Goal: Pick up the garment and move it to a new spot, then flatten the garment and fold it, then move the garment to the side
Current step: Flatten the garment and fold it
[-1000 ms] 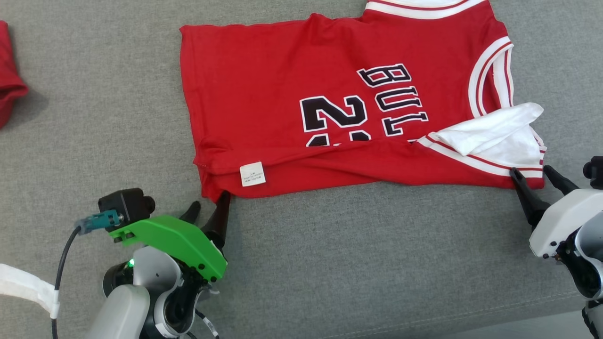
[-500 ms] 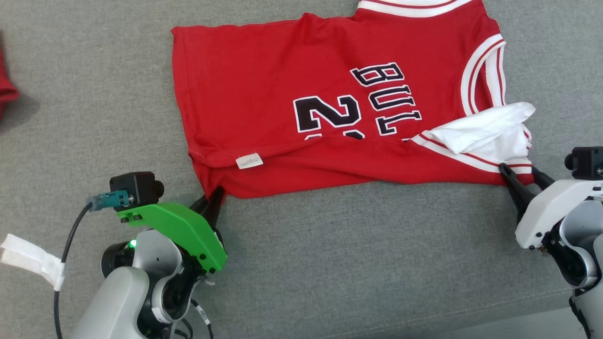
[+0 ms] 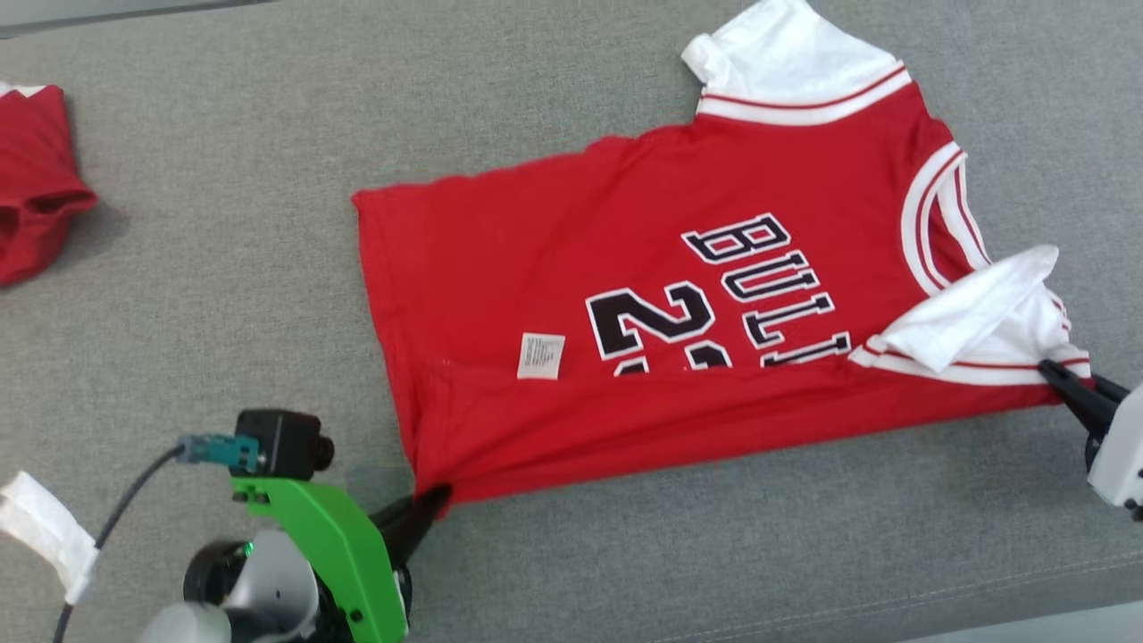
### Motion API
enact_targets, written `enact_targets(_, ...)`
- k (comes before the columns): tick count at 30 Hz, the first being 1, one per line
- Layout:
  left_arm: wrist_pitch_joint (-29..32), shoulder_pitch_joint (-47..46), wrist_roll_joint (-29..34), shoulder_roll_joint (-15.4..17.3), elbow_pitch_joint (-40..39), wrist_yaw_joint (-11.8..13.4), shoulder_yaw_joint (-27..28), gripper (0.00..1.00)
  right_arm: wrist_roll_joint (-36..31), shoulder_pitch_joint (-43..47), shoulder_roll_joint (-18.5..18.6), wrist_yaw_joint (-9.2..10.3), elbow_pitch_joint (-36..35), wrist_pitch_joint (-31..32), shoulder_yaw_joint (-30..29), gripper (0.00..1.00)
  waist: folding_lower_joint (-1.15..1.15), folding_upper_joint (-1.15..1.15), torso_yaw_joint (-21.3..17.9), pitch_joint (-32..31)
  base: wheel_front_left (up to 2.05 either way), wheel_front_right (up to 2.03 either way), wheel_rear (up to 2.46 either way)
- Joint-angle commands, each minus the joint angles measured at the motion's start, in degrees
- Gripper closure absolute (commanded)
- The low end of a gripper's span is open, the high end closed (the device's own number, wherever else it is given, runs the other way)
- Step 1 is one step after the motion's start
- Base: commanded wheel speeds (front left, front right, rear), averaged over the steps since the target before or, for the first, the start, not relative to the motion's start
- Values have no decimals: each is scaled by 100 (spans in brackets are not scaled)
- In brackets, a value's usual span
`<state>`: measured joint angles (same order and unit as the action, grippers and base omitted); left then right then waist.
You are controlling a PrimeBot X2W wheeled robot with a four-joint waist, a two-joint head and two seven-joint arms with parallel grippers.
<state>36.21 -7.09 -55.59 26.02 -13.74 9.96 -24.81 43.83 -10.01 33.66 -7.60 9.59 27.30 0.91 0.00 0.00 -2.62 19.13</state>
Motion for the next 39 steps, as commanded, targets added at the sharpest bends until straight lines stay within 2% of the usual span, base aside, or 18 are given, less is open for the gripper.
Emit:
enact_targets(1,9,273,-38,59,-102,34,-62,100,183,271,154,19,-133,151,26,100,0,0,47,-68,0,0,0)
enact_targets(5,-110,916,-69,-40,-325,20,-319,100,558,836,396,16,-515,316,19,100,0,0,91,-92,0,0,0)
enact_targets(6,-186,1023,-25,-74,-326,37,-365,89,577,952,407,16,-548,255,-17,89,0,0,112,-92,0,0,0)
enact_targets(7,-270,1075,18,-113,-305,62,-373,51,548,1041,419,16,-573,221,-5,58,0,0,133,-93,0,0,0)
enact_targets(8,-361,1110,94,-131,-266,69,-392,0,478,1122,434,16,-580,171,0,0,0,0,157,-94,0,0,0)
enact_targets(11,-578,1141,208,-227,-188,160,-360,0,320,1169,453,15,-544,29,-89,0,0,0,217,-105,0,0,0)
enact_targets(15,-705,943,456,-32,-245,252,-180,0,204,987,616,16,-711,-60,-339,0,0,0,307,-20,0,0,0)
enact_targets(17,-790,702,648,112,-292,303,-36,0,167,668,694,14,-920,-85,-494,0,0,0,341,120,0,0,0)
enact_targets(20,-965,128,975,94,-268,356,108,0,-31,25,789,14,-1133,11,-551,0,0,0,460,441,0,0,0)
enact_targets(24,-1041,-915,1232,-309,103,314,-29,0,-409,-1291,671,13,-1145,363,-237,0,0,0,731,962,0,0,0)
enact_targets(31,-1198,-2505,1746,-935,1241,-34,-540,0,-1327,-3554,295,16,28,609,482,0,0,0,1335,1659,0,0,0)
enact_targets(39,-1260,-3095,1896,-1438,1925,-305,-989,0,-1895,-4524,74,16,1539,359,927,0,0,0,1693,1806,0,0,0)
